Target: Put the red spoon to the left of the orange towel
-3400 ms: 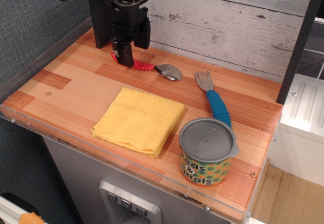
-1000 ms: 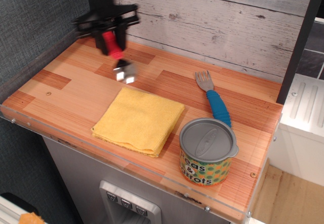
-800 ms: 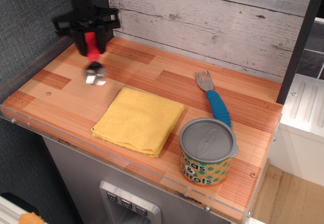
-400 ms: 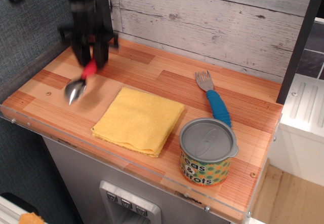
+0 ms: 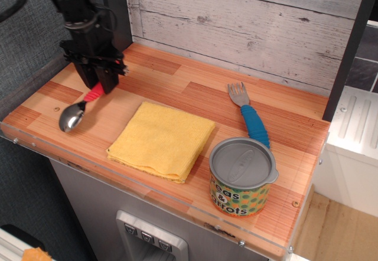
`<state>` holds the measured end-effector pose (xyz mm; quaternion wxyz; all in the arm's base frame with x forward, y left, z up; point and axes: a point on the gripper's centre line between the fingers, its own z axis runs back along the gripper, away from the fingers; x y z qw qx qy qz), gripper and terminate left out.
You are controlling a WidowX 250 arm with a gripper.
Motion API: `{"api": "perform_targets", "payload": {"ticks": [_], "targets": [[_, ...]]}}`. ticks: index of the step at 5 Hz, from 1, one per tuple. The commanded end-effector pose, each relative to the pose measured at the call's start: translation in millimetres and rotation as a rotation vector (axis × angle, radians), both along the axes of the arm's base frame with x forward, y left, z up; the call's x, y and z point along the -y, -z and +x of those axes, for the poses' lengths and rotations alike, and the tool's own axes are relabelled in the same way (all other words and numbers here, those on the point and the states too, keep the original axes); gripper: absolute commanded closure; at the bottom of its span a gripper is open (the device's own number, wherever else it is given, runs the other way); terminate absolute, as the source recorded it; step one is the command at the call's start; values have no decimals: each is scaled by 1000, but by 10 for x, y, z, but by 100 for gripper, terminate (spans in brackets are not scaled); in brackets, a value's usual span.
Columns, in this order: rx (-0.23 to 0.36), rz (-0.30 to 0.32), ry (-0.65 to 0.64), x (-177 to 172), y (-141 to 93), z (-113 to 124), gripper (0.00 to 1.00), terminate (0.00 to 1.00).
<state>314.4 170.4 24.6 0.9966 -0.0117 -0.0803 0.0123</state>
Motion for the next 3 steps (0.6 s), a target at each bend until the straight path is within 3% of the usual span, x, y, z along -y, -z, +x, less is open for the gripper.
{"api": "perform_targets", "payload": {"ticks": [1,3], "targets": [[47,1,22,-245,-159,50,100,0],[46,12,18,-273,-119,60,100,0]]}}
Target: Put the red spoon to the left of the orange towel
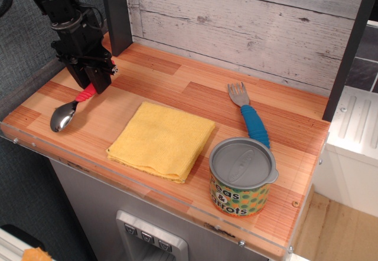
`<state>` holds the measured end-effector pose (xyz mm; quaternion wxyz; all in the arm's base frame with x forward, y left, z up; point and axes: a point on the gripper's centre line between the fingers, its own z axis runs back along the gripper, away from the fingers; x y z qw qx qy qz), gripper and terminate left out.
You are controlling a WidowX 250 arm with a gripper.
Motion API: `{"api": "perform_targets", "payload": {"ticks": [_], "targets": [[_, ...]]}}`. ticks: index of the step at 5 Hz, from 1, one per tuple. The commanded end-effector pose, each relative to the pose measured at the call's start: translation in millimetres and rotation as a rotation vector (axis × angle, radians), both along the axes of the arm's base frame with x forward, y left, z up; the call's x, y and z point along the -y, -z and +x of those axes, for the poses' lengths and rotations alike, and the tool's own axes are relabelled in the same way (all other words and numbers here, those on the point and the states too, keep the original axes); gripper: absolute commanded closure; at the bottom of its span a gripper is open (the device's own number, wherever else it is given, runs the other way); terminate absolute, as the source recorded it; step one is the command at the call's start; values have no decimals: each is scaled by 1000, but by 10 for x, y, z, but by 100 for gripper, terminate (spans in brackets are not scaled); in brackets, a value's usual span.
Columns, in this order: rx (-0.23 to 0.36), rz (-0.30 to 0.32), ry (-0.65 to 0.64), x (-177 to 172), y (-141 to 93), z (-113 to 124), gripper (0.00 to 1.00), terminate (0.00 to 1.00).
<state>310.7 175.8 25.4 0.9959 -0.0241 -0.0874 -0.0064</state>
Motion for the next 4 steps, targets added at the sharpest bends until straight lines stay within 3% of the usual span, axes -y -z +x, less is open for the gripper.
{"api": "perform_targets", "payload": {"ticks": [1,2,4], "targets": [[30,26,-68,-246,-94,105,0,0],[32,36,-88,-244,-117,103,0,0],[-6,66,-178,-148,-378,148,0,0]]}}
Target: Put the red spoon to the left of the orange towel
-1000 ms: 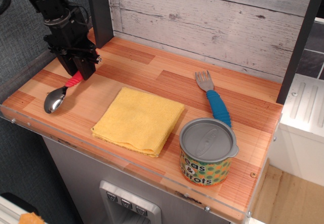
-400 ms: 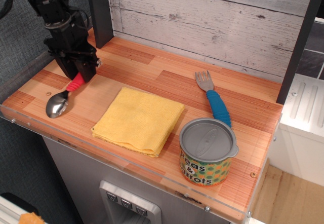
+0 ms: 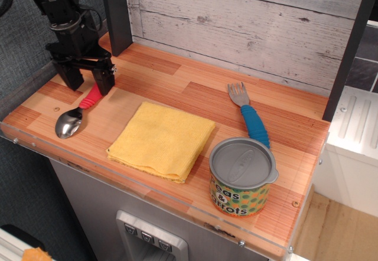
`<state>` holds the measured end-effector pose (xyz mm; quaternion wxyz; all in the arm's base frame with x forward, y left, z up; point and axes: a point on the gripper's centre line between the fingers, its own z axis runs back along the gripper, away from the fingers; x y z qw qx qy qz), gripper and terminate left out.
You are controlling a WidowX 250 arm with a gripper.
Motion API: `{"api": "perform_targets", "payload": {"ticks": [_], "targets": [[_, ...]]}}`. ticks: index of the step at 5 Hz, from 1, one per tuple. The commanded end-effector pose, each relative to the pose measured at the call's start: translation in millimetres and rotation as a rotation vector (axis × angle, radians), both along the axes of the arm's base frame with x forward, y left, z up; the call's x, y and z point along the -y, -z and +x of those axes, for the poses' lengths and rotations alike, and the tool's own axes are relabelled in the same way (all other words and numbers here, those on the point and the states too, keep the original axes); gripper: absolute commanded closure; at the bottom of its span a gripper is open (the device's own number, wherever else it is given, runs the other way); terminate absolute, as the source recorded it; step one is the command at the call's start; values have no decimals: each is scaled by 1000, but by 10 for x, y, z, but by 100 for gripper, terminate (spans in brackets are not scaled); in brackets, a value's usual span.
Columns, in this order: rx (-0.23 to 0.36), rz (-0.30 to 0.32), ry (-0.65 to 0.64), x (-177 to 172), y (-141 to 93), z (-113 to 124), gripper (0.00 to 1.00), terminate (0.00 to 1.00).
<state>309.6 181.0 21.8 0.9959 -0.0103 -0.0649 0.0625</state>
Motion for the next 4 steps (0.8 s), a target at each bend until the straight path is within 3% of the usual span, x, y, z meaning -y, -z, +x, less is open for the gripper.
{"api": "perform_targets", "payload": {"ticks": [1,3,4], "targets": [[27,52,-88,-19,-502,193,0,0],[-4,42,-201,106,-693,330,0,0],[19,78,-298,153,-816,442,0,0]]}}
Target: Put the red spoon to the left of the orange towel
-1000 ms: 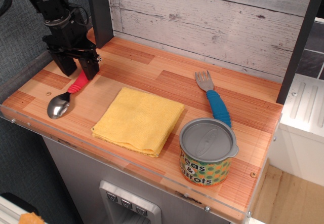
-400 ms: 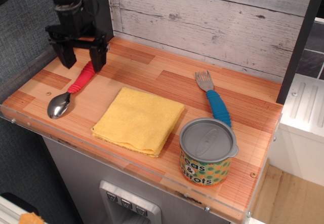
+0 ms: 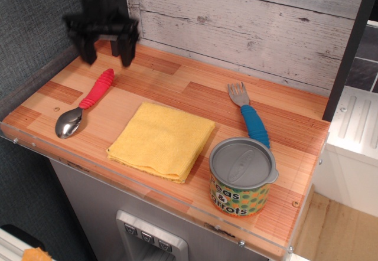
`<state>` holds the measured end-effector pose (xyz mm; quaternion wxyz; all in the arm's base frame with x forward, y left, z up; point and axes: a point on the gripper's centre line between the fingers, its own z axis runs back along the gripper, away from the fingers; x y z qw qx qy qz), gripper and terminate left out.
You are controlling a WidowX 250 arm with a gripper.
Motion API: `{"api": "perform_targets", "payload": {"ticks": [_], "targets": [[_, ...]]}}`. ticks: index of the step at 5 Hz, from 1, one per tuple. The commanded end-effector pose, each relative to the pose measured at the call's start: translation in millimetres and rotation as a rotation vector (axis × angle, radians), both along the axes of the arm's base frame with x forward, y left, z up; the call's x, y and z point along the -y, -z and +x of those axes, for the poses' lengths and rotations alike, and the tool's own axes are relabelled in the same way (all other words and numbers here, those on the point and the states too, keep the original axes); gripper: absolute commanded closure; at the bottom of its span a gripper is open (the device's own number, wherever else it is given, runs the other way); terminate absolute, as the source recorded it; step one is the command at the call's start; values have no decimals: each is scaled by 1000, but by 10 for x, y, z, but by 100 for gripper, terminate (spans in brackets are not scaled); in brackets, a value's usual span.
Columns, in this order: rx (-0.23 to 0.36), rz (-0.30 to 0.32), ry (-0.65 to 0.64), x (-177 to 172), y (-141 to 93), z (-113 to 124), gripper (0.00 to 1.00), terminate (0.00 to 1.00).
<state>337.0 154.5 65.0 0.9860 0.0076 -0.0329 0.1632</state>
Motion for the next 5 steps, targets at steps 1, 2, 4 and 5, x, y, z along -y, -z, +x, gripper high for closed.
{"api": "perform_targets", "payload": {"ticks": [1,2,4,5], "targets": [[83,66,-94,-84,-469,304,0,0],[111,75,-115,-112,-498,357,0,0],[115,69,-99,-118,-557,366,0,0],[115,69,-99,-118,-557,366,0,100]]}}
